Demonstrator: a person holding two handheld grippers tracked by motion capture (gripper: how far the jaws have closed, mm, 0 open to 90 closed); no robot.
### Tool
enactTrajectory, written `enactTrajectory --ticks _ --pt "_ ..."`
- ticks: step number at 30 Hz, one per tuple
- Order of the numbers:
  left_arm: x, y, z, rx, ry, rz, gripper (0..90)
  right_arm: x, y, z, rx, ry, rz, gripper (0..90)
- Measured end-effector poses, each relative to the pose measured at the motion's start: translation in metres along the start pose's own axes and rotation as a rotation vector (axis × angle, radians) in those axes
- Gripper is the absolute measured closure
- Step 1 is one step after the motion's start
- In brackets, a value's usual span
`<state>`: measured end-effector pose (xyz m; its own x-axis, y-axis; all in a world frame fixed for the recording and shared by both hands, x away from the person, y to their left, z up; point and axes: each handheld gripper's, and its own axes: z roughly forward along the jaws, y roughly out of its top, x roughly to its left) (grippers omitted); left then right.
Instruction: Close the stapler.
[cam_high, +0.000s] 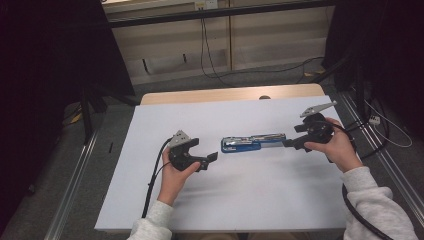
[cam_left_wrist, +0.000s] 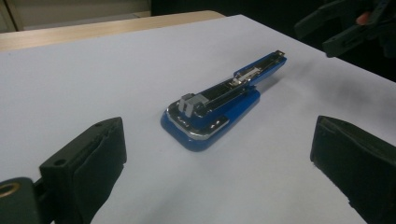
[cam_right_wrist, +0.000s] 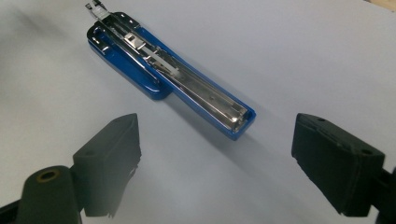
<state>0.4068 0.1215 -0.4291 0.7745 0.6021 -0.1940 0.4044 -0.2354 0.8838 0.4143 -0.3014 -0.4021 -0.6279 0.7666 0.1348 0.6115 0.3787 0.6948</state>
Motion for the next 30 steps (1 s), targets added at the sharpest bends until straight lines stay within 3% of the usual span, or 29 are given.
enactTrajectory --ticks 6,9,12,14,16,22,28,30 --pt "0.002 0.002 0.01 0.023 0.03 0.002 11.4 -0.004 -0.01 -0.001 0.004 -0.024 0.02 18.0" --pt "0.003 0.003 0.015 0.043 0.033 0.014 18.2 -0.005 -0.014 0.0 0.013 -0.021 0.015 27.3" --pt "0.004 0.004 0.02 0.073 0.065 0.032 27.0 -0.005 -0.015 0.002 0.029 -0.032 0.021 28.6" --pt "0.006 0.004 0.023 0.076 0.079 0.04 38.5 -0.005 -0.016 0.002 0.033 -0.03 0.019 33.0" --pt "0.007 0.003 0.027 0.087 0.088 0.029 45.6 -0.005 -0.017 0.003 0.037 -0.03 0.018 35.9" --pt "0.013 0.004 0.036 0.131 0.137 0.011 63.1 -0.007 -0.02 0.003 0.071 -0.054 -0.005 56.4" --pt "0.013 0.003 0.043 0.168 0.134 -0.019 78.1 -0.01 -0.022 0.004 0.08 -0.089 0.001 75.9" --pt "0.012 0.003 0.045 0.187 0.138 -0.008 84.6 -0.011 -0.023 0.006 0.07 -0.087 0.01 80.1"
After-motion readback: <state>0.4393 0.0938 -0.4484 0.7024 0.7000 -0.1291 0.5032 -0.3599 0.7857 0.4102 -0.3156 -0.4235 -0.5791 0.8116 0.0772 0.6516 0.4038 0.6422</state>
